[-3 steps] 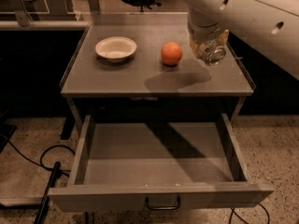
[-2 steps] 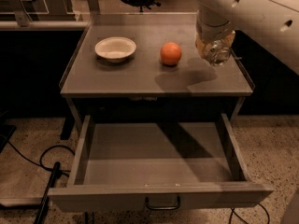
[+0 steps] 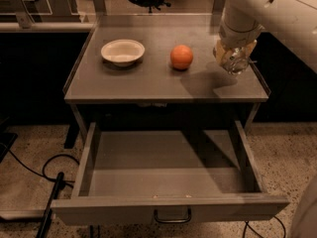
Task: Pick 7up can from top drawer and place on counter
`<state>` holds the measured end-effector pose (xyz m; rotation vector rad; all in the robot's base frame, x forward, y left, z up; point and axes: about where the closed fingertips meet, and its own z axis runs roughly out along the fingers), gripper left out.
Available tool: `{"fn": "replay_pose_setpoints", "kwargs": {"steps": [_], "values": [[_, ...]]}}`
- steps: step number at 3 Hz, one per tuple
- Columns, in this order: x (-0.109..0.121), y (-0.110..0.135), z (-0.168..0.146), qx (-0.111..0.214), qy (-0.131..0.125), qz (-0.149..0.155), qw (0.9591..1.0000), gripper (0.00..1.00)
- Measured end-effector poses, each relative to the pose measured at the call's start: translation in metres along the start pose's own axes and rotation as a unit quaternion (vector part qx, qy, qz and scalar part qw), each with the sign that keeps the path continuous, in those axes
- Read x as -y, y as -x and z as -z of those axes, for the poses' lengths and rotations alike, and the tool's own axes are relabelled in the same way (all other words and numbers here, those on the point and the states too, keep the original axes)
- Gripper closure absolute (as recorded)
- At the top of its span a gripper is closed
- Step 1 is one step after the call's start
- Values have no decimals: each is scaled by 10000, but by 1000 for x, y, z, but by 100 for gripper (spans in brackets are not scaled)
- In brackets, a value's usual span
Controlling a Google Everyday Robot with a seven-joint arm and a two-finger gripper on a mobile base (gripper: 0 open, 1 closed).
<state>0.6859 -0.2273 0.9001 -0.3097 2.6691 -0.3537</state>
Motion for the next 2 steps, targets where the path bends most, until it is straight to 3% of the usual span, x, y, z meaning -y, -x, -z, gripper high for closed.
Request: {"fn": "replay_pose_setpoints", "kwargs": {"steps": [2], "values": [[-15,-5,-34,-114,278,228,9993,100]]}}
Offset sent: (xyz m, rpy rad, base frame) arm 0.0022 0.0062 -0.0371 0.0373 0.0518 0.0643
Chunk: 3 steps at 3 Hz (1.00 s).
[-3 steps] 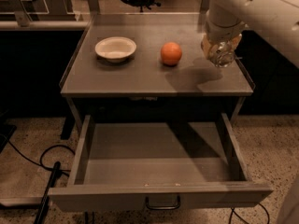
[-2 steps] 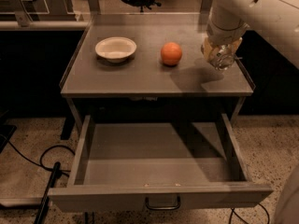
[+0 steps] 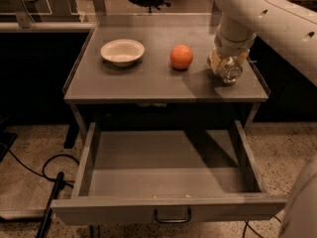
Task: Pick 7up can from top drawer and place on counter
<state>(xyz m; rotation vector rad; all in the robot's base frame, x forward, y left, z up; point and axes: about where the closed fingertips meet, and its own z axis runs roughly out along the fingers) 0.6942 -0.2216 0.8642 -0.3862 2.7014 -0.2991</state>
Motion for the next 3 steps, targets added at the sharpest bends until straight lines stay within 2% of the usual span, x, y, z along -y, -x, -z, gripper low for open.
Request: {"fn": "replay_pose_setpoints", "kwargs": {"steps": [2,3], "values": [[0,0,-13,-74,12,-51,10000,100],[0,-3,-21,-258,88,-125,9995,100]]}}
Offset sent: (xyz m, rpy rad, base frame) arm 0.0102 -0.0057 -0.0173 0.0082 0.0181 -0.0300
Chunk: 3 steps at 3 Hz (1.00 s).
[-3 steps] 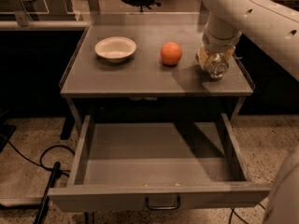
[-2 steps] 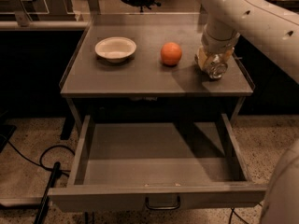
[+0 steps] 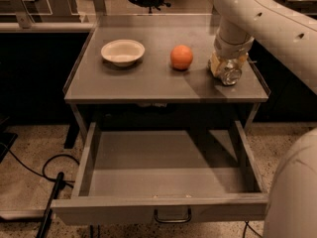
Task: Pick 7up can from top drawer and place on counter
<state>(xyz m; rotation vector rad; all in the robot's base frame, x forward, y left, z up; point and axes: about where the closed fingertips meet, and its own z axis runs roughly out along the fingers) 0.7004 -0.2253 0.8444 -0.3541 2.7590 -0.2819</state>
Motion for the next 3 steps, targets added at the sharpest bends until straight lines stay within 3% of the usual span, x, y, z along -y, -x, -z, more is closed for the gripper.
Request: {"fn": "replay_pose_setpoints", "kwargs": {"steps": [3], "values": [[0,0,0,-1,0,0,10000,34]]}}
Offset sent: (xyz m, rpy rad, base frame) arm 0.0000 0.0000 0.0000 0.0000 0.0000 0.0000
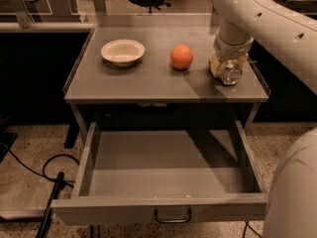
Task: Pick 7up can from top drawer and place on counter
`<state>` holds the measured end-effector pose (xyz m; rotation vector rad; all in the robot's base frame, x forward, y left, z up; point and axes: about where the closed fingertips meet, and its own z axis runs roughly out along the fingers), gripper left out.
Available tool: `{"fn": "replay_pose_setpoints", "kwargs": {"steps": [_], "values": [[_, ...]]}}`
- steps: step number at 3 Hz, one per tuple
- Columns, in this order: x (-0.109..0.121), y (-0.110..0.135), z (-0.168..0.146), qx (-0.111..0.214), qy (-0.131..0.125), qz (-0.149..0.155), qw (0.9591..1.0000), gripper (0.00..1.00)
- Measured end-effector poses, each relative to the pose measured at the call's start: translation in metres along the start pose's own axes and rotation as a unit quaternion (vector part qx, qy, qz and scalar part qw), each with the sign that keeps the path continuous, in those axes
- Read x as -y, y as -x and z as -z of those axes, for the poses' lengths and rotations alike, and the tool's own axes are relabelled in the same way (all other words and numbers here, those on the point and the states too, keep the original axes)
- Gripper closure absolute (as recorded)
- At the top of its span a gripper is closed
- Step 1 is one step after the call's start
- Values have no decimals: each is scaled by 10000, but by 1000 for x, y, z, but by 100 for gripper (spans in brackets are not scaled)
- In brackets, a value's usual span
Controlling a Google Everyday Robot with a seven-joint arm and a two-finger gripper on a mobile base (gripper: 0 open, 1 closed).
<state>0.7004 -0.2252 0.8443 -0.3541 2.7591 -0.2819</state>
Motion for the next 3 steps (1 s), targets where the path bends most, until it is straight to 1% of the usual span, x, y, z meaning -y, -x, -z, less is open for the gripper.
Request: {"fn": "replay_pose_setpoints", "kwargs": {"steps": [1,2,3], "values": [[0,0,0,0,0,0,10000,10],[0,0,0,-1,0,0,10000,0],[0,0,0,-1,0,0,10000,0]]}}
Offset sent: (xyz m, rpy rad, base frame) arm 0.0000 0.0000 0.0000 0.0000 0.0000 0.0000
